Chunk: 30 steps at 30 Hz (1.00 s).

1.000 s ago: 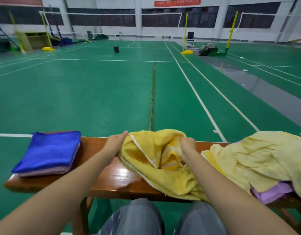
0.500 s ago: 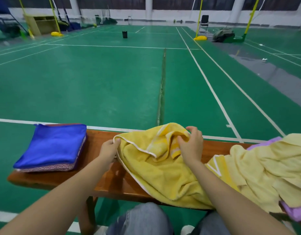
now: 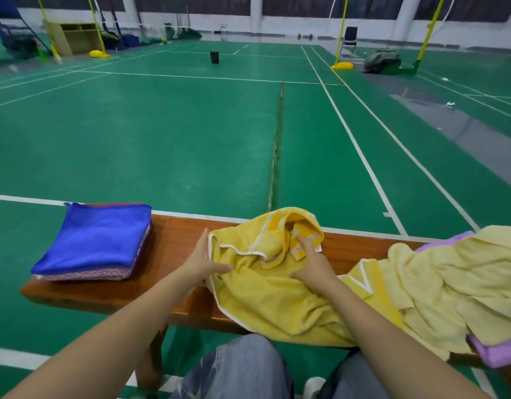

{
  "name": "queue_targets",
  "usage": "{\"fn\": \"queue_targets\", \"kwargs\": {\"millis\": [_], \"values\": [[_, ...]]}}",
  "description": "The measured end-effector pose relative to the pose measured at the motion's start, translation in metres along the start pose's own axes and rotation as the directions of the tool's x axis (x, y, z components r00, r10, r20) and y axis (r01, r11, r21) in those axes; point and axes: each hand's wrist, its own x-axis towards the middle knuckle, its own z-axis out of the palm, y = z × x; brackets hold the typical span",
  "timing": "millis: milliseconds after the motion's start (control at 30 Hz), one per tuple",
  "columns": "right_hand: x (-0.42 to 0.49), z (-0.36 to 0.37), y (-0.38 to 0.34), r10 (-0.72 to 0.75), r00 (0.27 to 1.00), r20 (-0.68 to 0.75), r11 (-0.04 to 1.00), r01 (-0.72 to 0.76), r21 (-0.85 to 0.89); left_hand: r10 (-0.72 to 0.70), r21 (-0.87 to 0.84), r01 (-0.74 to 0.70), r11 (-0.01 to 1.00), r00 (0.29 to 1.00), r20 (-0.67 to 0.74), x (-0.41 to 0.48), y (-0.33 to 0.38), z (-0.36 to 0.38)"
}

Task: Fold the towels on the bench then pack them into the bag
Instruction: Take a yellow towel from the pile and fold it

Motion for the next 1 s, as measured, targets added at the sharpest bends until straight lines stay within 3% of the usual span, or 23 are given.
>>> {"fn": "queue_targets", "kwargs": {"millis": [167,400,600,833,1000], "values": [[-0.012,-0.015,-0.008,0.023,0.999,0.041,0.944,-0.035,0.328,0.141,0.058,-0.138,0.989,0.989,-0.050,-0.009,0.011,0.004],[-0.035,-0.059,-0.019,-0.004,0.979,-0.206,0.735,0.143,0.663,0.327,0.036,-0.325,0.945,0.933,-0.151,-0.020,0.044,-0.001],[-0.043,-0.115,-0.027,0.006,0.914,-0.406,0.630,0.312,0.711,0.417,0.131,-0.402,0.906,0.901,-0.119,-0.037,0.102,-0.005],[-0.047,-0.163,-0.036,-0.036,0.868,-0.496,0.572,0.425,0.702,0.531,0.145,-0.520,0.841,0.847,-0.039,-0.047,0.157,-0.026],[-0.046,-0.183,-0.039,0.031,0.822,-0.569,0.519,0.474,0.712,0.552,0.182,-0.527,0.830,0.823,-0.134,-0.055,0.173,-0.041]]}}
